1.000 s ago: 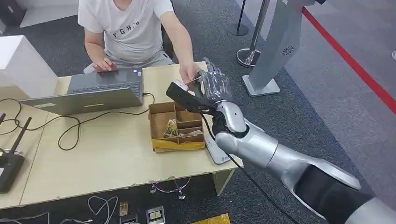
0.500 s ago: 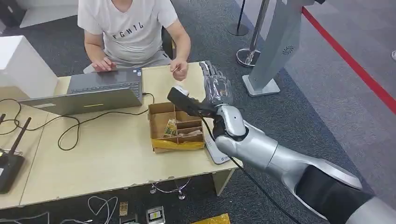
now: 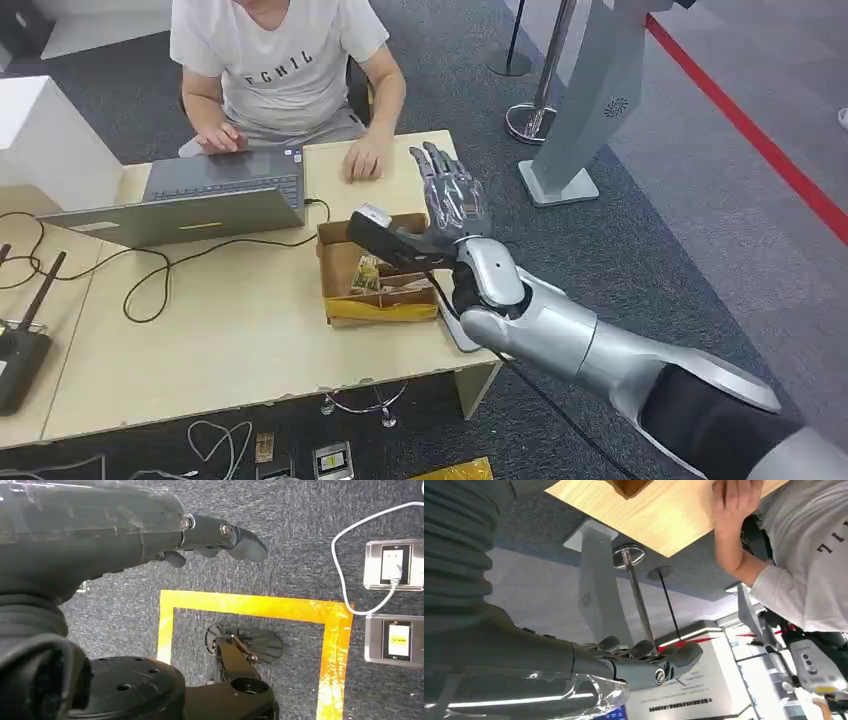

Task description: Pass the card to the sensor for recognition and then transmit it.

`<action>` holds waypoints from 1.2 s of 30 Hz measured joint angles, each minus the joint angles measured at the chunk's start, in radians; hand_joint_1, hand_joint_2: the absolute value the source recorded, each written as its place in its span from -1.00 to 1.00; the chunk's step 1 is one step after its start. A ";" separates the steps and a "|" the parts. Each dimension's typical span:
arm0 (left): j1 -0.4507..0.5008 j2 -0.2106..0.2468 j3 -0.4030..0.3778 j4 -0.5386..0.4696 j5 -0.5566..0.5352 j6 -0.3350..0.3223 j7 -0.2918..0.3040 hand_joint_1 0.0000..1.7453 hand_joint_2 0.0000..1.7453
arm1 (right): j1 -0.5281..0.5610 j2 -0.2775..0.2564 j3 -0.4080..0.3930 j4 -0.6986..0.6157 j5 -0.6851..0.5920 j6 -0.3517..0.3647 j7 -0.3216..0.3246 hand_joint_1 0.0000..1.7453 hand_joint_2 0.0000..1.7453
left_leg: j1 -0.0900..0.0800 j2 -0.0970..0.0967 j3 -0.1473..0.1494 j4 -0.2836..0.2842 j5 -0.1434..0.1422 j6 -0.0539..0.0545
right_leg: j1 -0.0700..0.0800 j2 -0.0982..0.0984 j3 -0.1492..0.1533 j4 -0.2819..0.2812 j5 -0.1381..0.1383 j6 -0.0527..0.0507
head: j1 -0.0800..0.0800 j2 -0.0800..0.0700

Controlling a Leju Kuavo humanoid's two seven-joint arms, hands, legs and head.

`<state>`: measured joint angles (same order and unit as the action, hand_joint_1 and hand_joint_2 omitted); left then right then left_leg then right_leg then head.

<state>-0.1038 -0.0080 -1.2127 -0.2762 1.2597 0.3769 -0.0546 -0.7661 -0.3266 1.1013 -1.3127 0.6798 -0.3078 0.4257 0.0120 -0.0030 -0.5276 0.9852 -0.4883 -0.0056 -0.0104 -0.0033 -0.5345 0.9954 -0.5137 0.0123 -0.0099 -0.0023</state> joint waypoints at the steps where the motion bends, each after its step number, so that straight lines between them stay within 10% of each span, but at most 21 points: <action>1: 0.000 0.000 0.000 0.000 0.004 0.000 0.000 -1.00 -1.00 | 0.004 -0.005 0.000 -0.012 0.005 0.006 0.002 -1.00 1.00 | 0.000 0.000 0.000 0.000 0.000 0.000 | 0.000 0.000 0.000 0.000 0.000 0.000 | 0.000 0.000; 16: 0.002 0.000 0.000 0.000 0.032 -0.004 0.000 -1.00 -1.00 | 0.157 -0.122 -0.025 -0.271 0.082 0.117 0.014 -1.00 1.00 | 0.000 0.000 0.000 0.000 0.000 0.000 | 0.000 0.000 0.000 0.000 0.000 0.000 | 0.000 0.000; 36: 0.001 0.007 -0.002 0.000 0.039 -0.006 -0.002 -1.00 -1.00 | 0.263 -0.140 -0.037 -0.316 0.098 0.153 0.014 -1.00 1.00 | 0.000 0.001 0.000 0.000 0.000 0.000 | 0.000 0.001 0.000 0.000 0.000 0.000 | 0.000 0.000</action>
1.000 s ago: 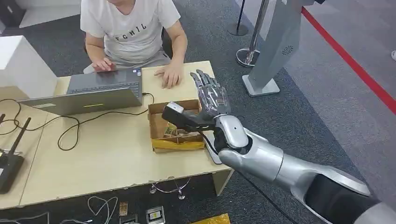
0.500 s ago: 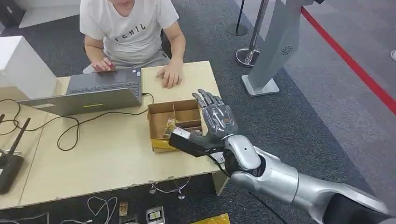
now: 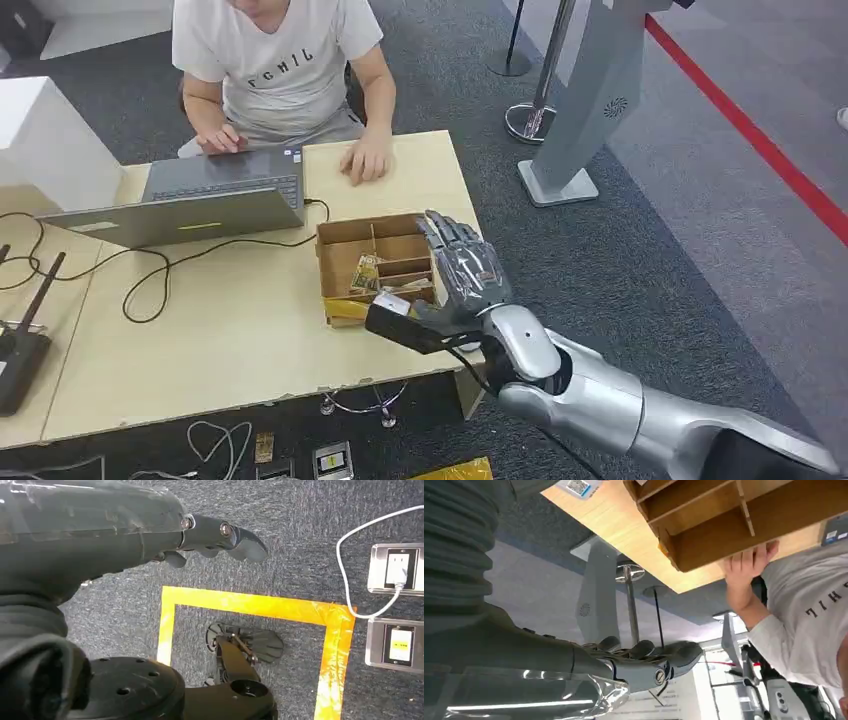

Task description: Pass the card to the sensor for recognition and then transmit it.

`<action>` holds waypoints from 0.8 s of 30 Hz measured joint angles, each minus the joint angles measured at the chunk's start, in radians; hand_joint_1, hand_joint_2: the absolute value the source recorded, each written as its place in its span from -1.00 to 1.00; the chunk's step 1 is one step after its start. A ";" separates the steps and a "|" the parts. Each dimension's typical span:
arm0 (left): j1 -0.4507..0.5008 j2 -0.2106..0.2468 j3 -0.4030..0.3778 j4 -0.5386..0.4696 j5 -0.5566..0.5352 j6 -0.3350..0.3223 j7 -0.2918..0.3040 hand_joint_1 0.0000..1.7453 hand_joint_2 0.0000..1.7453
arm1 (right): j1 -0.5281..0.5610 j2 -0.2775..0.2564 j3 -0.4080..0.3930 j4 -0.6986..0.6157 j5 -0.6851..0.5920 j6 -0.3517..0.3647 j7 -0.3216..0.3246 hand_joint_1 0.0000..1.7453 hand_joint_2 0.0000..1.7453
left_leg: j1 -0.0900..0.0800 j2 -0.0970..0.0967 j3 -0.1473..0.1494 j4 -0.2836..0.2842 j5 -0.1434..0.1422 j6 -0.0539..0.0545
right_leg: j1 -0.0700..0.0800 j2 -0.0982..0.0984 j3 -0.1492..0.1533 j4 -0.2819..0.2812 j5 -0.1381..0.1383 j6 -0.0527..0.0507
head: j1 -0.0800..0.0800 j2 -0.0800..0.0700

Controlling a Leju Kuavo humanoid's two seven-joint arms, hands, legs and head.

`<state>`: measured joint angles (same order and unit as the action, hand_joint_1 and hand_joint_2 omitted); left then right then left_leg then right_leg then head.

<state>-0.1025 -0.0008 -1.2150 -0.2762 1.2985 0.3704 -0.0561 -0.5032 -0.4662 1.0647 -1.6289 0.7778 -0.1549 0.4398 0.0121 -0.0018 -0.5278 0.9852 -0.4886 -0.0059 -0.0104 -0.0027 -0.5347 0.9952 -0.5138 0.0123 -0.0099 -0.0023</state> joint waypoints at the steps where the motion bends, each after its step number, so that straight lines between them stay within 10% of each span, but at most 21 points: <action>1: 0.000 0.001 -0.004 0.000 0.000 0.000 0.000 -1.00 -1.00 | 0.003 0.000 0.000 0.002 -0.001 0.000 0.000 -1.00 1.00 | 0.000 0.000 0.000 0.000 0.000 0.000 | 0.000 0.000 0.000 0.000 0.000 0.000 | 0.000 0.000; 4: -0.001 0.003 -0.008 0.000 -0.001 0.000 0.000 -1.00 -1.00 | 0.011 0.001 -0.005 0.015 -0.005 0.002 -0.137 -1.00 1.00 | 0.000 0.000 0.000 0.000 0.000 0.000 | 0.000 0.000 0.000 0.000 0.000 0.000 | 0.000 0.000; 24: -0.003 0.006 -0.034 -0.013 0.009 0.020 0.000 -1.00 -1.00 | -0.004 0.111 -0.013 0.213 -0.043 -0.024 -0.137 -1.00 1.00 | 0.000 0.000 -0.001 0.000 0.000 0.000 | 0.000 -0.001 0.000 0.000 0.000 0.000 | 0.000 0.000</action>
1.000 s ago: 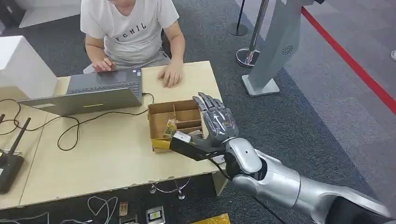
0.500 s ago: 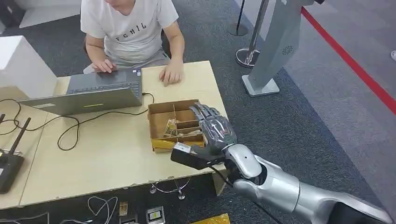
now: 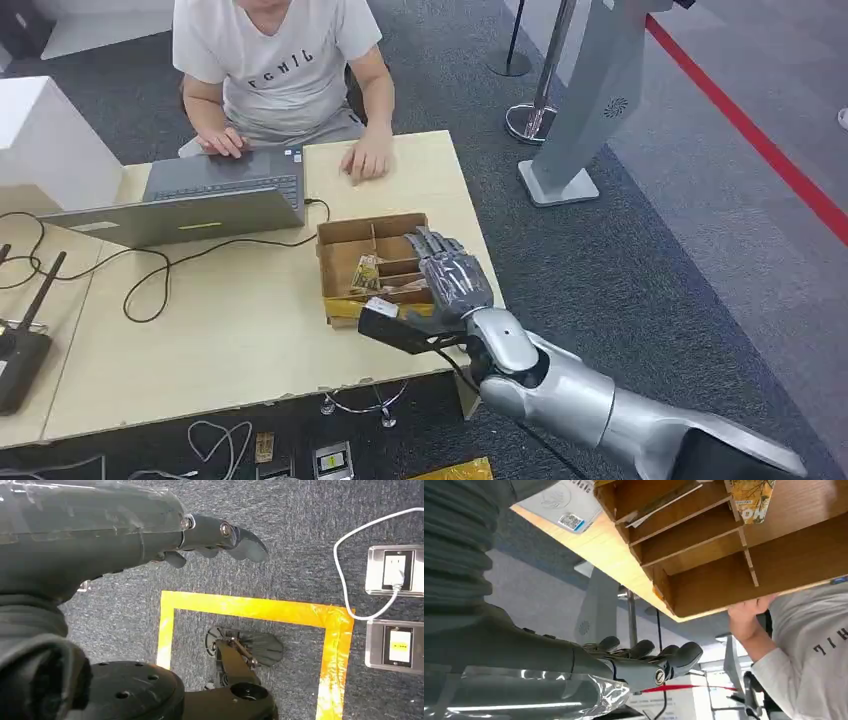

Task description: Pass the card to the sensor for recognition and then transmit it.

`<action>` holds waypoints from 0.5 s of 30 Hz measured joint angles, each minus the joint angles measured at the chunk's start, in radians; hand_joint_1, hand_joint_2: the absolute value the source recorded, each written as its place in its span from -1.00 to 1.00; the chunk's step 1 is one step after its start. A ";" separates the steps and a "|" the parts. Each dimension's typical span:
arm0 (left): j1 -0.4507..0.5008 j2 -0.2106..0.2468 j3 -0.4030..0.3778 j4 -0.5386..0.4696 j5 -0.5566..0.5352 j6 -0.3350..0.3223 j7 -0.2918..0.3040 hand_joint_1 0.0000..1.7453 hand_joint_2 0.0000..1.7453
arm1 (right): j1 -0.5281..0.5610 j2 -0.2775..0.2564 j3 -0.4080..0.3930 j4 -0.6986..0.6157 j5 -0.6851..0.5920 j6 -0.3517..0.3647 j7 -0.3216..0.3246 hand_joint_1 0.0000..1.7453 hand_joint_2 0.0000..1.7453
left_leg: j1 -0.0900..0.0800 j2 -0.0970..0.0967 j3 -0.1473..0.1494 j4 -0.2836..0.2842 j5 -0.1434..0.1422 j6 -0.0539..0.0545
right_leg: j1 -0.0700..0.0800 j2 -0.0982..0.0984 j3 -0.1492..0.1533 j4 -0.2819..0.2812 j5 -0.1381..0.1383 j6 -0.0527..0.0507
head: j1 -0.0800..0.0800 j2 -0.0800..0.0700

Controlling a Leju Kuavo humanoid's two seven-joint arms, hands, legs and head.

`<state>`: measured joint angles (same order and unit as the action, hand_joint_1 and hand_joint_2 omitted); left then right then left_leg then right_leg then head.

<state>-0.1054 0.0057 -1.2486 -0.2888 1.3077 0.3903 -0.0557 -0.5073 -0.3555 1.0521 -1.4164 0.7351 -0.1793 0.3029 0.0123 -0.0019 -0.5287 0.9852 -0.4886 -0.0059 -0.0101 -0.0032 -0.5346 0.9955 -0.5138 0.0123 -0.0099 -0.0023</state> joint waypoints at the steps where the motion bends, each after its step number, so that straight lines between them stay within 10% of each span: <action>1: 0.000 0.000 -0.003 -0.002 0.000 0.002 0.000 -1.00 -1.00 | -0.004 0.011 0.002 0.017 -0.014 -0.009 0.000 -1.00 1.00 | 0.000 0.000 0.000 0.000 0.000 0.000 | 0.000 0.000 0.000 0.000 0.000 0.000 | 0.000 0.000; 15: -0.002 0.000 -0.019 -0.004 -0.002 0.006 0.000 -1.00 -1.00 | -0.023 0.090 0.027 0.155 -0.077 -0.077 0.104 -1.00 1.00 | 0.000 0.000 0.000 0.000 0.000 0.000 | 0.000 0.000 0.000 0.000 0.000 0.000 | 0.000 0.000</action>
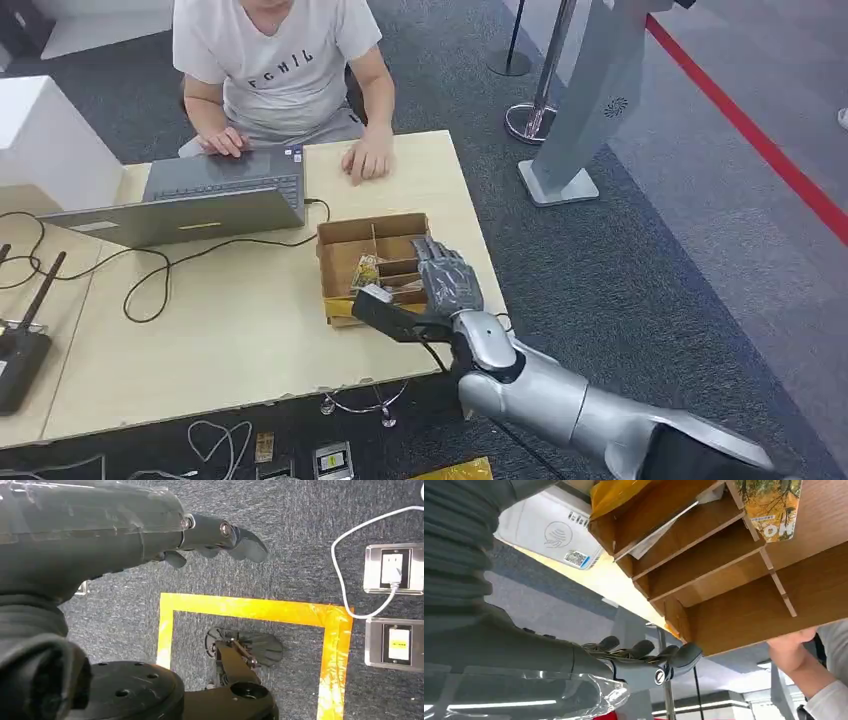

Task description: Pass the card to the sensor for recognition and then transmit it.

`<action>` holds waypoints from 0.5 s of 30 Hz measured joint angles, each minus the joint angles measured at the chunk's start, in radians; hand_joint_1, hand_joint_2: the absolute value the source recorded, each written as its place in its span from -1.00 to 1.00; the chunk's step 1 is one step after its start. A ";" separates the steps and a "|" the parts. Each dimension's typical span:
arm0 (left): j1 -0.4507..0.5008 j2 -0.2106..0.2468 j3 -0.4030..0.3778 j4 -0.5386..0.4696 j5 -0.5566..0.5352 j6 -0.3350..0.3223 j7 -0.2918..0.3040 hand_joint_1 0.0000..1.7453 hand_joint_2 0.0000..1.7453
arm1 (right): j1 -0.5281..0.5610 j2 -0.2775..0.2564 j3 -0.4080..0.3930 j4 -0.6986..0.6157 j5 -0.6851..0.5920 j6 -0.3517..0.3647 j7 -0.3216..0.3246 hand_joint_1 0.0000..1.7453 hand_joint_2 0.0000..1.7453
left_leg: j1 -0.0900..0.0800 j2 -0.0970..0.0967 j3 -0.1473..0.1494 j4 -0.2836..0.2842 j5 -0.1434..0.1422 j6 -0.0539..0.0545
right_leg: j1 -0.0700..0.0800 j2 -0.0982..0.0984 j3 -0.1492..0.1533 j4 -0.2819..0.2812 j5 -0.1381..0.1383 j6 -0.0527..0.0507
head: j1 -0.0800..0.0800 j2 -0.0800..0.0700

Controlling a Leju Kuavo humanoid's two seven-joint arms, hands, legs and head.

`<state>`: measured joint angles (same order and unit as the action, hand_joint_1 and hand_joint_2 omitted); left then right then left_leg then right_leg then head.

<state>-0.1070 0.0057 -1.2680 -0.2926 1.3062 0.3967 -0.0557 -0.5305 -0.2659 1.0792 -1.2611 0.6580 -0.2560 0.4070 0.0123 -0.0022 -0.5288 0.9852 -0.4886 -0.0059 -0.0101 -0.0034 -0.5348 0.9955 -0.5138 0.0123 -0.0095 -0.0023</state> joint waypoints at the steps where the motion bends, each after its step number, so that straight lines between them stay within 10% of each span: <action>1: 0.000 0.000 -0.003 0.000 0.000 0.000 0.000 -1.00 -1.00 | -0.001 0.002 0.000 0.005 -0.001 -0.003 0.000 -1.00 1.00 | 0.000 0.000 0.000 0.000 0.000 0.000 | 0.000 0.000 0.000 0.000 0.000 0.000 | 0.000 0.000; 15: 0.000 0.000 -0.012 0.000 0.002 0.000 0.000 -1.00 -1.00 | -0.005 0.021 0.003 0.060 -0.008 -0.027 0.000 -1.00 1.00 | 0.000 0.000 0.000 0.000 0.000 0.000 | 0.000 0.000 0.000 0.000 0.000 0.000 | 0.000 0.000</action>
<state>-0.1070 0.0057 -1.2799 -0.2930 1.3081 0.3971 -0.0557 -0.5355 -0.2449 1.0822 -1.2013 0.6504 -0.2834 0.4070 0.0123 -0.0022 -0.5288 0.9852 -0.4886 -0.0059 -0.0101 -0.0033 -0.5349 0.9955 -0.5138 0.0123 -0.0099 -0.0023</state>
